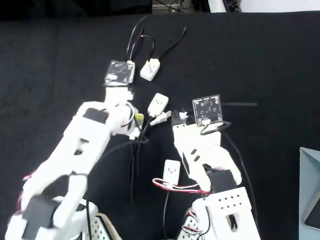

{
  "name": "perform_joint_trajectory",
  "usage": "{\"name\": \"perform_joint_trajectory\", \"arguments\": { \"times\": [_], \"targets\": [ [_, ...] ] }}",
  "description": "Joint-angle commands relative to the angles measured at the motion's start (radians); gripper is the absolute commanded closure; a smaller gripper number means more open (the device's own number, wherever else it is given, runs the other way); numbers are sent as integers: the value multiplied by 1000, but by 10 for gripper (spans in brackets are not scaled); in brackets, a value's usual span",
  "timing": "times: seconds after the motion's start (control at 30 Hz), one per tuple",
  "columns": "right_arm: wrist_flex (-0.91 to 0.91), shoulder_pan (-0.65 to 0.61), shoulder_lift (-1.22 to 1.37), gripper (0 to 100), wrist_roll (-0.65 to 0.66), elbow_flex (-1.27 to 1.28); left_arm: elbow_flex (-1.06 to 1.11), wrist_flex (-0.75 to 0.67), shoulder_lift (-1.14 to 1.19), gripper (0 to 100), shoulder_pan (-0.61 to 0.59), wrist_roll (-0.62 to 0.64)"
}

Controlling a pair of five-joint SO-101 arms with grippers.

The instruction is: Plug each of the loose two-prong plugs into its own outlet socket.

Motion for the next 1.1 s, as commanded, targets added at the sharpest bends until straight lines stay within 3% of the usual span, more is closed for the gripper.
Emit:
{"name": "perform_joint_trajectory", "arguments": {
  "times": [0.0, 0.33, 0.43, 0.63, 1.07],
  "targets": [
    [2, 3, -1, 985, 5, -36, -122, -9, 110, 766, 27, 5],
    [0, 3, -1, 985, 11, -36, -266, -6, 439, 765, 35, 5],
    [0, 3, -1, 985, 11, -35, -297, 2, 471, 766, -15, 5],
    [0, 3, -1, 985, 12, -35, -294, 3, 381, 766, -102, 5],
    [-3, 3, -1, 985, 12, -35, -88, 44, 37, 766, -82, 5]
  ]
}}
